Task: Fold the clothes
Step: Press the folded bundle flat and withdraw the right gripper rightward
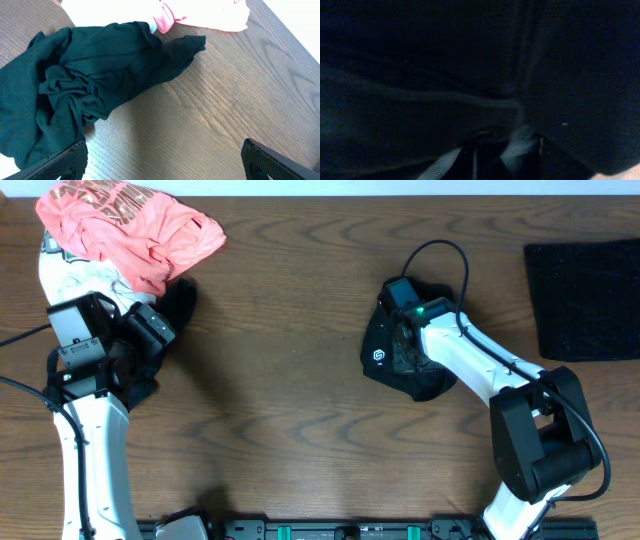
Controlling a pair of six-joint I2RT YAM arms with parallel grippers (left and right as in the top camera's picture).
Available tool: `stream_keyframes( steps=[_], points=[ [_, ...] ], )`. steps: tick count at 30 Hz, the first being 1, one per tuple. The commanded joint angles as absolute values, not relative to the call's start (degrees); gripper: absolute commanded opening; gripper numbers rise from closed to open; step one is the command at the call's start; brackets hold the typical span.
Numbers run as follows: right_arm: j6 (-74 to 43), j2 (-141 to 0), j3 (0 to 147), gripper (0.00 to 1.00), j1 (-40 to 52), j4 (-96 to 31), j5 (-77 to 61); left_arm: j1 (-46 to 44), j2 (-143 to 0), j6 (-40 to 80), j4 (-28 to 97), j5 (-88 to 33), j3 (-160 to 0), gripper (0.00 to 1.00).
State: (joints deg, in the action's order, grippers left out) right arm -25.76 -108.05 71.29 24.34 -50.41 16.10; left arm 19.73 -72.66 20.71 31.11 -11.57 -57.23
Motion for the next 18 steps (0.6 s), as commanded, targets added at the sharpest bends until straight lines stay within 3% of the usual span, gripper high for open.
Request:
stream_keyframes(
  steps=[1,5,14,18],
  points=[
    [-25.63,-107.55,71.24,0.01,23.88,-52.1,17.63,19.97,-72.99,19.75,31.24,-10.9,-57.87,0.98],
    [-25.1,-103.61,72.71,0.01,22.74,-57.21,16.97,19.97,-72.99,19.75,31.24,-10.9,-57.87,0.98],
    [-6.42,-92.31,77.69,0.01,14.61,-63.59,2.92,19.97,-72.99,19.75,31.22,-10.9,-57.87,0.98],
    [-2.22,-92.42,77.36,0.01,10.46,-65.67,2.76,19.97,-72.99,19.73,31.24,-10.9,-57.87,0.98]
  ],
)
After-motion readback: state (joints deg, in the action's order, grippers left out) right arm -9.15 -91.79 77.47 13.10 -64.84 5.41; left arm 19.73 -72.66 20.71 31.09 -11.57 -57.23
